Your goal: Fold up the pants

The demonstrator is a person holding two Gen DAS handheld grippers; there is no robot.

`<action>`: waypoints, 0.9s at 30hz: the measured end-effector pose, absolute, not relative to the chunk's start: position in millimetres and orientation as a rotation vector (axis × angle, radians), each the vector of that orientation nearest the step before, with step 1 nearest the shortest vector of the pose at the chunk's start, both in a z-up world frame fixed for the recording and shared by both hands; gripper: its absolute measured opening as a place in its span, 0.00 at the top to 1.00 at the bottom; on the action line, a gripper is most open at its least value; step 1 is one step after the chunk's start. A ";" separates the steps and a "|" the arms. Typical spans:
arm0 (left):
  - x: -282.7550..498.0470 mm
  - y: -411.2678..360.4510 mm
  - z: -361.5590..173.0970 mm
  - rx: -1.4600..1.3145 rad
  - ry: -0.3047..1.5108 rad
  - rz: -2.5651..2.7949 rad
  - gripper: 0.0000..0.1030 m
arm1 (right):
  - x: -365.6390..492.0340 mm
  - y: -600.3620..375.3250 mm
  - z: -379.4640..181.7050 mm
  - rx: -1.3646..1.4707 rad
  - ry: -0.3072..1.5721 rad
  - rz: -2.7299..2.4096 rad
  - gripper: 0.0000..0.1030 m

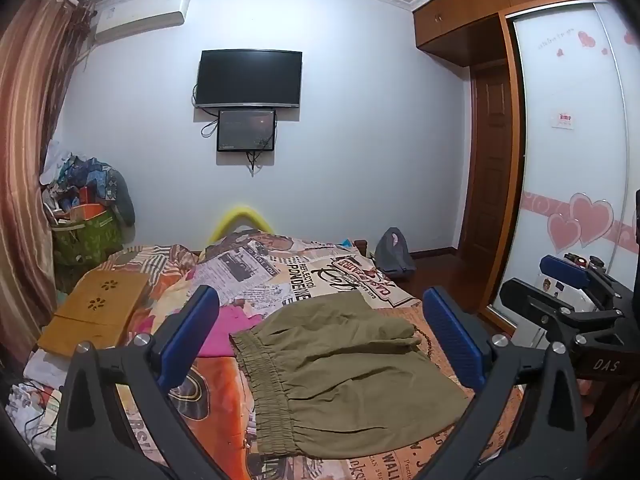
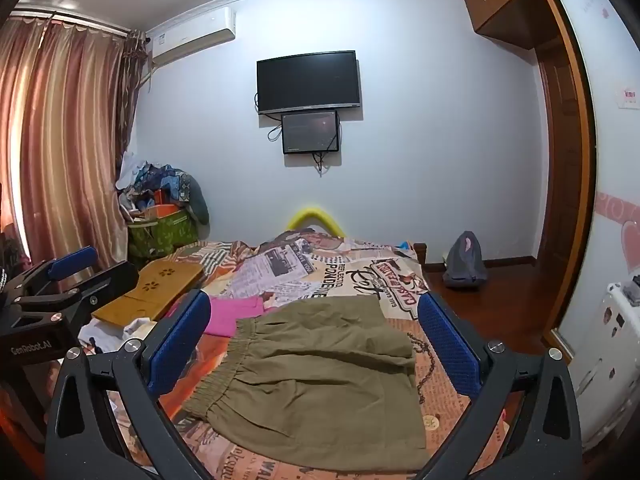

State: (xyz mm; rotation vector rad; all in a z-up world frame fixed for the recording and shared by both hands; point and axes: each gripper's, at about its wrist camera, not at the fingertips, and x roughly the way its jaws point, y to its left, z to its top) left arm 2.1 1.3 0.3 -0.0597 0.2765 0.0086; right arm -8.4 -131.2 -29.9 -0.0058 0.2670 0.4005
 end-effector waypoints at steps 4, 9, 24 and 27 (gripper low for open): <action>2.4 2.5 -0.1 -0.068 0.273 -0.002 0.00 | -8.6 -130.9 -29.7 -0.005 0.266 0.402 0.00; 4.4 1.9 -5.5 -0.063 0.275 -0.009 0.00 | -8.4 -130.3 -29.4 -0.008 0.268 0.401 0.00; 6.2 0.9 -10.9 -0.051 0.273 -0.002 0.00 | -11.6 -128.3 -32.6 -0.004 0.270 0.404 0.00; 5.2 1.7 -9.8 -0.055 0.274 -0.007 0.00 | -9.6 -126.9 -32.9 -0.006 0.270 0.401 0.00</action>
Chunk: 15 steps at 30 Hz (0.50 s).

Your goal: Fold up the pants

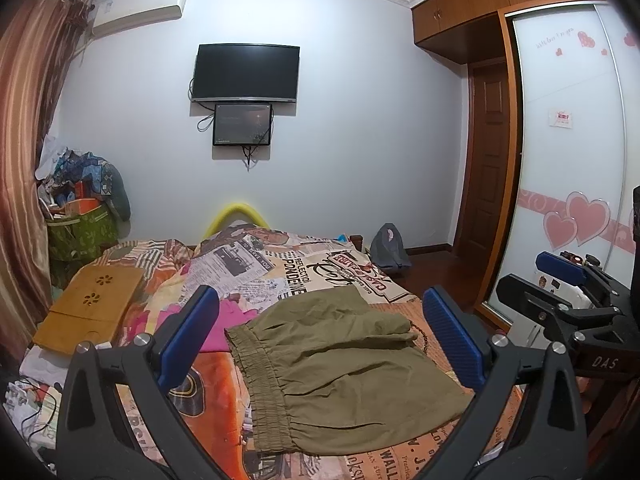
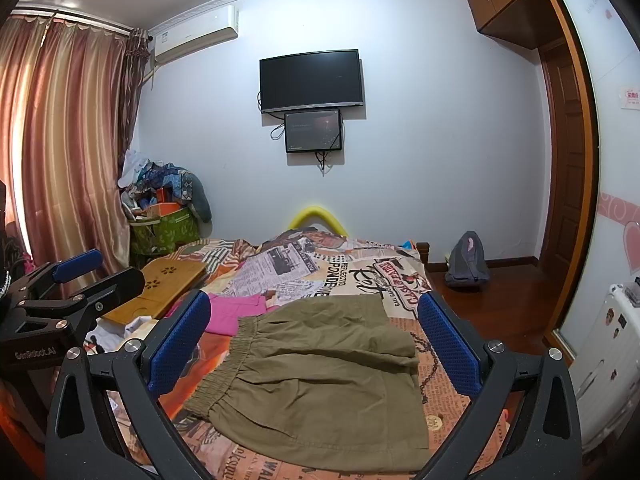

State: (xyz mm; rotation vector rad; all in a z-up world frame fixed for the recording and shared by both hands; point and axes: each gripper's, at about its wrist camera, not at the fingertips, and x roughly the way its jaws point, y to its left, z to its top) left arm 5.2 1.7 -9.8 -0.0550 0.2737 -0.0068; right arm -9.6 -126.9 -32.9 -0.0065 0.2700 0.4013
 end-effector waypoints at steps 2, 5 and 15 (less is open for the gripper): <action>4.5 1.8 -9.3 -0.055 0.272 -0.005 0.00 | -7.6 -126.0 -32.4 -0.006 0.270 0.399 0.00; 2.9 2.1 -8.8 -0.054 0.270 -0.006 0.00 | -8.0 -126.5 -32.1 -0.005 0.268 0.398 0.00; 1.7 -0.9 -5.5 -0.046 0.262 -0.004 0.00 | -8.1 -127.0 -33.0 -0.006 0.266 0.398 0.00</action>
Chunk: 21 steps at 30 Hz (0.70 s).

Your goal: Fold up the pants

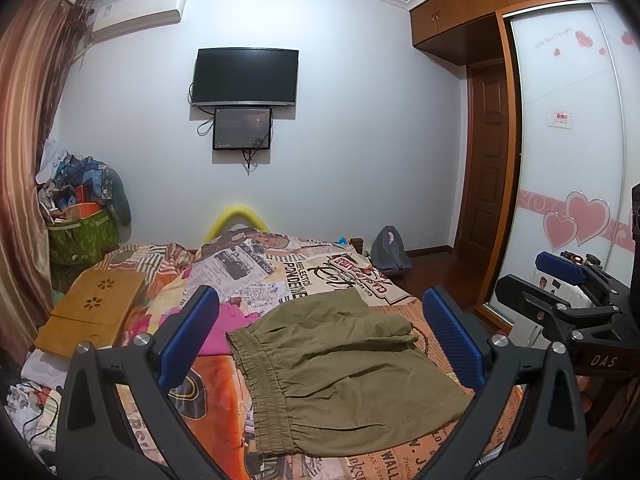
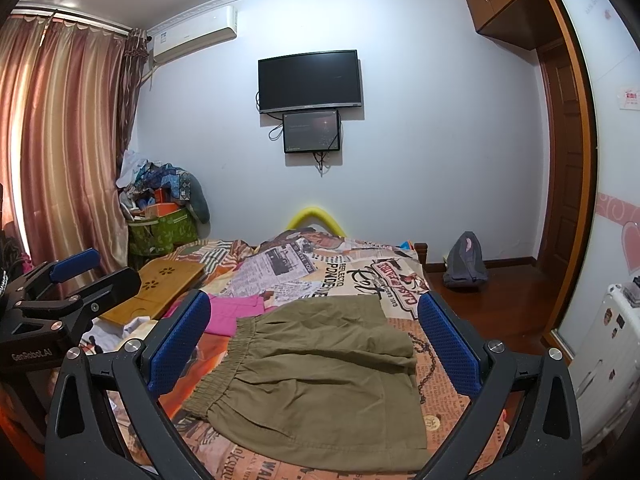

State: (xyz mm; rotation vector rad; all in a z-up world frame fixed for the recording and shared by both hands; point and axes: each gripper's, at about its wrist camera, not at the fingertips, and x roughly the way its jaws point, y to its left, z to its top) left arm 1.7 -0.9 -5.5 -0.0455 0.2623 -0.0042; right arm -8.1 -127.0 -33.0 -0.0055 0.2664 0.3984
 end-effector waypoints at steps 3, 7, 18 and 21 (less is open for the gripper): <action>1.6 -0.9 -5.8 -0.046 0.262 -0.004 0.00 | -8.1 -127.9 -31.0 -0.006 0.265 0.400 0.00; 1.9 -0.6 -4.9 -0.049 0.265 -0.004 0.00 | -8.3 -127.6 -30.8 -0.005 0.266 0.398 0.00; 1.9 0.0 -4.4 -0.051 0.265 -0.003 0.00 | -9.3 -127.9 -30.9 -0.004 0.266 0.401 0.00; 1.5 0.3 -4.4 -0.050 0.264 -0.004 0.00 | -9.7 -127.4 -31.0 -0.003 0.266 0.402 0.00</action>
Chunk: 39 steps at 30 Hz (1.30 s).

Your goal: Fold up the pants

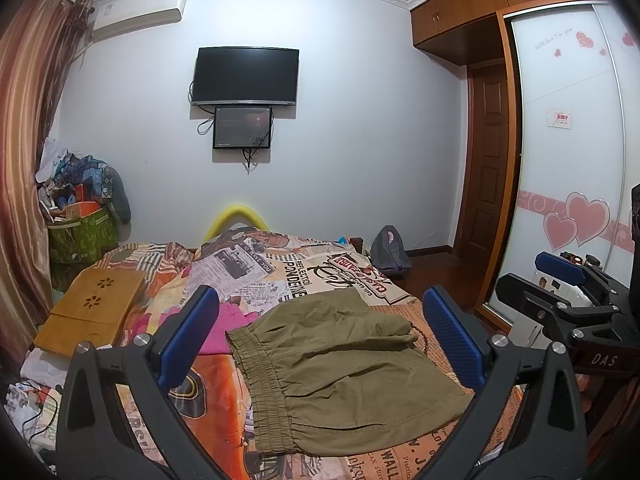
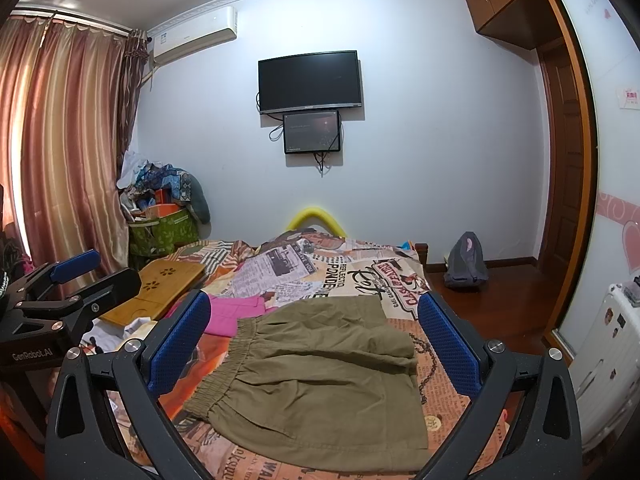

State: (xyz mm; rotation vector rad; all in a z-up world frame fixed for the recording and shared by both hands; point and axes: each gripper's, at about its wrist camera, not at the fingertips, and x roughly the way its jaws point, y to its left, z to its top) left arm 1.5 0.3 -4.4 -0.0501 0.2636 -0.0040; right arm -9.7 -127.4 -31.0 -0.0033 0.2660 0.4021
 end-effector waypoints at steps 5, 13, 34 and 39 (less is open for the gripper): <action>1.6 0.0 -4.4 -0.052 0.263 -0.005 0.00 | -9.4 -127.8 -30.5 -0.003 0.266 0.402 0.00; 2.2 0.1 -4.9 -0.052 0.265 -0.007 0.00 | -9.7 -127.2 -28.9 0.000 0.266 0.401 0.00; 50.1 24.1 -23.9 -0.050 0.344 0.004 0.00 | 31.1 -135.7 -47.9 -0.068 0.326 0.354 0.00; 101.1 53.0 -46.7 -0.016 0.425 0.096 0.00 | 71.2 -145.5 -69.6 -0.121 0.394 0.329 0.00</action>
